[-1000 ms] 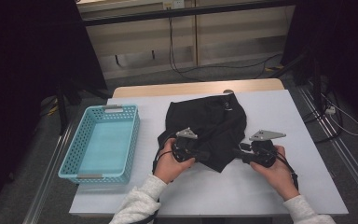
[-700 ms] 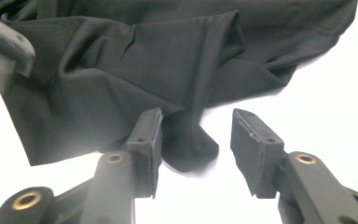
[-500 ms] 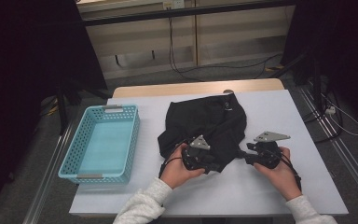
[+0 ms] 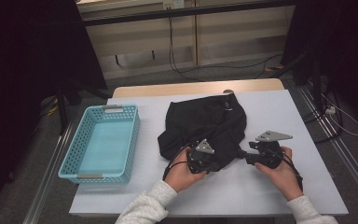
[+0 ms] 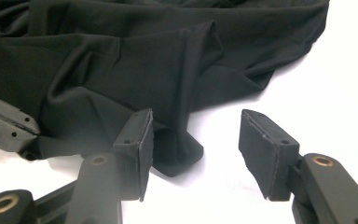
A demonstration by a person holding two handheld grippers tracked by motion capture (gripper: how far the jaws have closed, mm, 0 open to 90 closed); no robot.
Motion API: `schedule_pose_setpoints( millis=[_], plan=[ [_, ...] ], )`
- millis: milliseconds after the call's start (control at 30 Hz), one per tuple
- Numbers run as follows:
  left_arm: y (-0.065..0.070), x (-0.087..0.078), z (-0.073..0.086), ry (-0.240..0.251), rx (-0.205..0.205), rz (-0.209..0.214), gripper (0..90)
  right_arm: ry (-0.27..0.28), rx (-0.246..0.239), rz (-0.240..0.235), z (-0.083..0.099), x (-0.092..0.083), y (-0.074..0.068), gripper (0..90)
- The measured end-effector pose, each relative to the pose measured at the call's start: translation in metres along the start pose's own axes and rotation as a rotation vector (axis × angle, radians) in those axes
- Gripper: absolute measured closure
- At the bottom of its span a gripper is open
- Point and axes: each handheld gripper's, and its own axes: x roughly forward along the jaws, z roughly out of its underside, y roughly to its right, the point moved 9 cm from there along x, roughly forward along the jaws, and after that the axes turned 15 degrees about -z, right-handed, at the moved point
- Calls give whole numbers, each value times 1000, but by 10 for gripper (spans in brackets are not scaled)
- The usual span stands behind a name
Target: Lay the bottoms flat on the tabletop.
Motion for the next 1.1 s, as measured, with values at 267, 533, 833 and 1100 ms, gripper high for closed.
schedule_pose_setpoints(
  millis=[267, 533, 833, 1100],
  plan=[
    [-28, -23, -15, 91, -137, -10, 900, -17, -39, -57, -1, 8, -15, 391],
    [-46, -48, -28, 162, -208, -10, 900, -85, -63, 12, 7, 23, -9, 470],
    [-51, -51, -24, 157, -225, 0, 900, -39, -29, 21, 2, 4, 1, 892],
    [-31, -39, -21, 109, -170, 33, 900, -95, 3, 0, 21, -33, -2, 893]
  ],
)
